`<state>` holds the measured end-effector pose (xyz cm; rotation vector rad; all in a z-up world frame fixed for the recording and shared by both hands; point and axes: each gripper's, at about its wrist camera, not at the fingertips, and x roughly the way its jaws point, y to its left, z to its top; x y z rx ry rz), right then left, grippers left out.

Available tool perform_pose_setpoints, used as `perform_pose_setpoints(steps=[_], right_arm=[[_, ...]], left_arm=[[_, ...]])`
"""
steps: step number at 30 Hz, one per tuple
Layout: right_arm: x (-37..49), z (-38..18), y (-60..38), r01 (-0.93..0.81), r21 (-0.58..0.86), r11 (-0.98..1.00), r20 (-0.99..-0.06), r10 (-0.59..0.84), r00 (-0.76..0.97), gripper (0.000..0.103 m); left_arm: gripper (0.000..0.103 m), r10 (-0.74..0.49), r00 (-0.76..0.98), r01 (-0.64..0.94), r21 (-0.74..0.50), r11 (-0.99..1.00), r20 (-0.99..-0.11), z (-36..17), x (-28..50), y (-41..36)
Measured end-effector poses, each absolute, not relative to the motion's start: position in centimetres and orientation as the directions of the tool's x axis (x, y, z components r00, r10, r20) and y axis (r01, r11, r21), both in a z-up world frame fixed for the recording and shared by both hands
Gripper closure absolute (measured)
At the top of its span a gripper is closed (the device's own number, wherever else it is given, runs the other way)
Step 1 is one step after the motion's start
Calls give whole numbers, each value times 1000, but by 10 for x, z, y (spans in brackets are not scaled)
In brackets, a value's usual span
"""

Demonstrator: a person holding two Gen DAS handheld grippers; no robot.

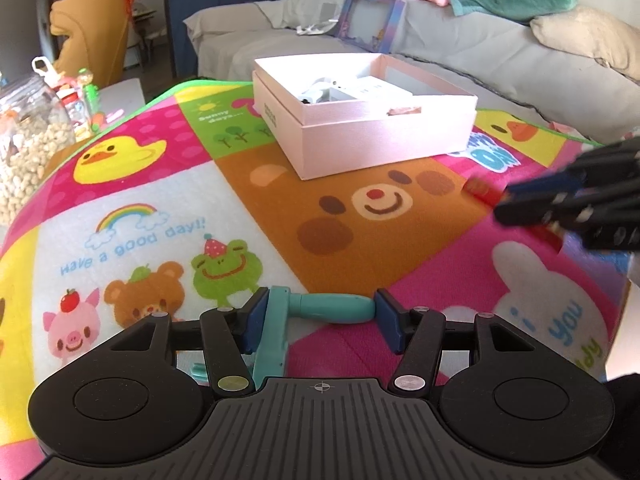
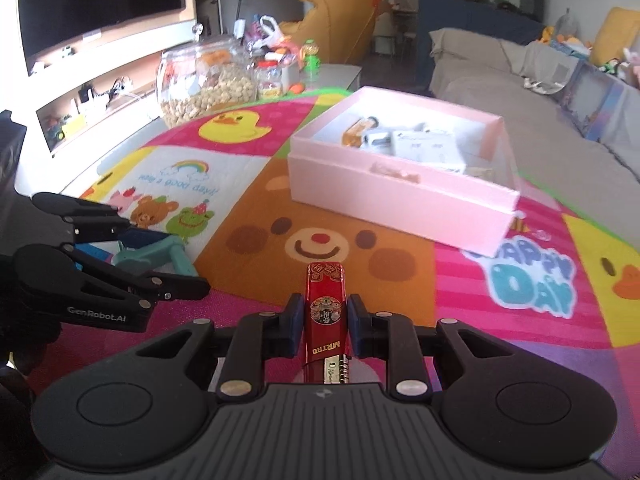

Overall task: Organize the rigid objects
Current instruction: 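Drop the teal handle into the pink box with left tool while right carries the red stick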

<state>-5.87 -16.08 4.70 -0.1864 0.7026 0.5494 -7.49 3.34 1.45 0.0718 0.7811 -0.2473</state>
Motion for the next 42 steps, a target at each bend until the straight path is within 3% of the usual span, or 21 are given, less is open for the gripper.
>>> perform_pose_setpoints(steps=[5,13,16,20,26,33,42], right_arm=[[-74,68,-182,-509,19,861,-590,421,689,80],[-79,81,-207,-462,34,886,-500,415,760,80],[-75,77,-211,-450,59,891,-501,416,759,80],[-72,70,-218,-427,69,901,-510,400,761,80],[-67,59,-231,-389,82,918,-532,370,762,80],[-54,49,-232,-366,109,924,-565,360,743,80],[-15,81,-219,-347,85,934,-523,338,783,80]], left_arm=[[42,-312,689,325,-106,940,-654,31,-92,30],[42,-308,854,318,-48,947,-418,145,-45,21],[42,-308,874,317,-40,948,-376,174,-7,8],[42,-324,850,302,-121,946,-414,178,55,-1],[42,-339,778,242,-246,939,-529,132,107,2],[46,-363,782,231,-305,924,-506,109,86,27],[46,-290,756,249,-152,956,-586,77,4,31]])
